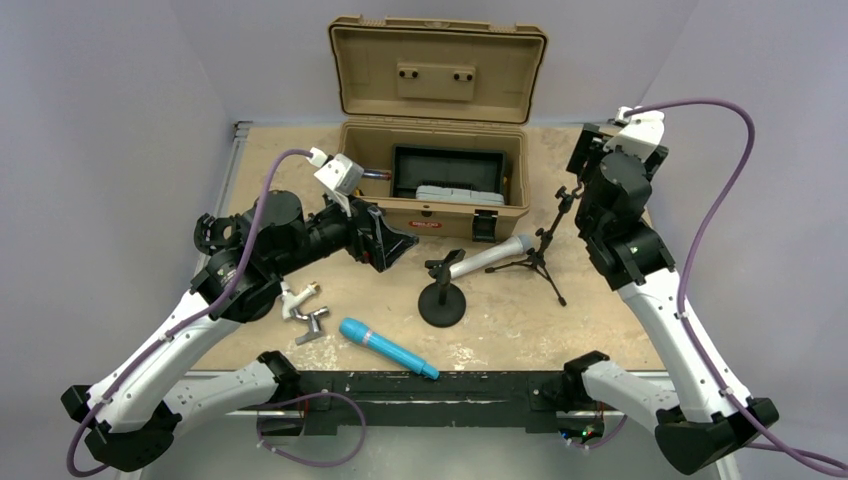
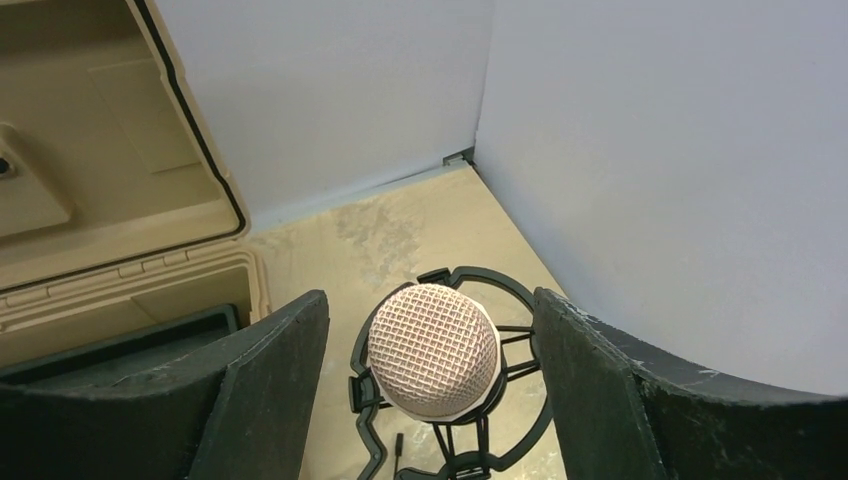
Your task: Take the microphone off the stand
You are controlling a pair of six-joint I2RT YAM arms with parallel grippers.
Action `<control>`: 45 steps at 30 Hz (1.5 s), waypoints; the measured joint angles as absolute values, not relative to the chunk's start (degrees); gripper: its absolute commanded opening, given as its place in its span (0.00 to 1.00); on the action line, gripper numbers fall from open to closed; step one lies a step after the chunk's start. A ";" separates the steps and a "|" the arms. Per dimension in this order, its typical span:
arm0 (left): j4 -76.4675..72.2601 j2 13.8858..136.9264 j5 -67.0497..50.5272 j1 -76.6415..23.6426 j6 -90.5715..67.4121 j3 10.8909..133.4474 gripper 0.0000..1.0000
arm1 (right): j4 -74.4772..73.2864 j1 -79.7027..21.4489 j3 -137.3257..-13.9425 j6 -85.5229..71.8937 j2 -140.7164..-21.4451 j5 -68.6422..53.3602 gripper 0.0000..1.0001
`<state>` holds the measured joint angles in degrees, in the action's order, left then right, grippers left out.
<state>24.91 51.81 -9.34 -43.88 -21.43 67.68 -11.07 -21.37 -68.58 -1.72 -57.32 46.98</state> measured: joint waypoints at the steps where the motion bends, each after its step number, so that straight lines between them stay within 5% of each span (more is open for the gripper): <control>1: 24.91 51.81 -9.30 -43.88 -21.43 67.68 0.97 | -10.85 -21.37 -68.05 -1.58 -57.19 47.00 0.71; 15: 24.91 51.81 -8.97 -43.88 -21.41 67.68 0.97 | -7.68 -21.37 -65.08 0.95 -58.92 46.98 0.60; 26: 24.91 51.83 -8.82 -43.88 -21.41 67.68 0.98 | -5.08 -21.37 -63.55 1.15 -58.98 47.07 0.75; 38: 24.91 51.86 -8.84 -43.88 -21.41 67.68 0.98 | -5.28 -21.37 -62.57 1.13 -60.51 48.80 0.76; 42: 24.91 51.86 -8.84 -43.88 -21.41 67.68 0.98 | -6.76 -21.37 -62.57 -1.43 -60.49 48.38 0.97; 45: 24.91 51.90 -8.84 -43.88 -21.43 67.68 0.98 | -10.07 -21.37 -62.57 -6.96 -60.47 48.36 0.98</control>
